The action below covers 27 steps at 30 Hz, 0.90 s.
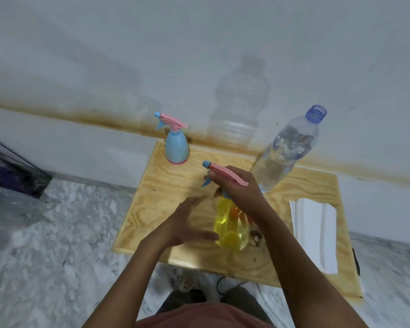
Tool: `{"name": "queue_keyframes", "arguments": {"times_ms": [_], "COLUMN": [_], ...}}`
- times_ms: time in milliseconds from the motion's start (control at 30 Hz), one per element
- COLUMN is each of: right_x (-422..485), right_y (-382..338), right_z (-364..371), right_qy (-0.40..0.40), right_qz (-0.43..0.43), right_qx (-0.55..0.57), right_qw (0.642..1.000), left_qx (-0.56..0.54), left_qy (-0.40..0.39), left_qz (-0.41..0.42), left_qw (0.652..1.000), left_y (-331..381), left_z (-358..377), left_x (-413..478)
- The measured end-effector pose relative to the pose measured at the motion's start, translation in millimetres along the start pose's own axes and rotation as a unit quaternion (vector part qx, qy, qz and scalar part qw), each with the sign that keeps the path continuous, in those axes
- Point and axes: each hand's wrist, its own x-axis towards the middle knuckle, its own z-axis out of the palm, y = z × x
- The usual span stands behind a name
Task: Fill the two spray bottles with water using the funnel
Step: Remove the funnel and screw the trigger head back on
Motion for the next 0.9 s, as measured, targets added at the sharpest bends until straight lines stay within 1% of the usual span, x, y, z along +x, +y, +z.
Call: {"name": "queue_keyframes", "arguments": {"times_ms": [67, 133, 233, 333, 433, 567, 733, 900], "right_x": [-1.8, -1.8, -2.1, -0.8, 1.0, 12.2, 57.4, 104.2], "right_y": [-6.0, -12.1, -21.2, -14.8, 2.3, 11.0, 16.2, 24.0], "right_z": [2.4, 4.6, 3.4, 0.2, -4.4, -8.6, -5.6, -1.1], "right_qy": [0.009, 0.005, 0.01, 0.018, 0.044, 0.066, 0.09, 0.109], "right_qz": [-0.031, -0.058, -0.08, -0.089, -0.085, -0.081, -0.071, -0.045], "right_qx": [0.019, 0.026, 0.017, -0.036, -0.095, -0.1, -0.15, -0.174], "right_qw": [0.999, 0.998, 0.997, 0.995, 0.991, 0.989, 0.982, 0.978], "left_qx": [-0.039, -0.059, -0.074, -0.082, -0.081, -0.049, -0.005, -0.009], "left_qy": [0.037, 0.091, 0.132, 0.165, 0.2, 0.217, 0.251, 0.257], "left_qz": [0.051, 0.076, 0.1, 0.101, 0.1, 0.113, 0.101, 0.064], "left_qw": [0.997, 0.991, 0.983, 0.978, 0.971, 0.968, 0.963, 0.964], "left_y": [15.3, 24.1, 30.4, 30.2, 30.3, 26.0, 27.5, 22.0], "left_z": [8.3, 14.1, 16.1, 12.6, 4.6, -7.1, -27.2, -41.1], "left_x": [-0.8, 3.7, 8.3, 13.1, 21.6, 43.8, 88.5, 136.4]}}
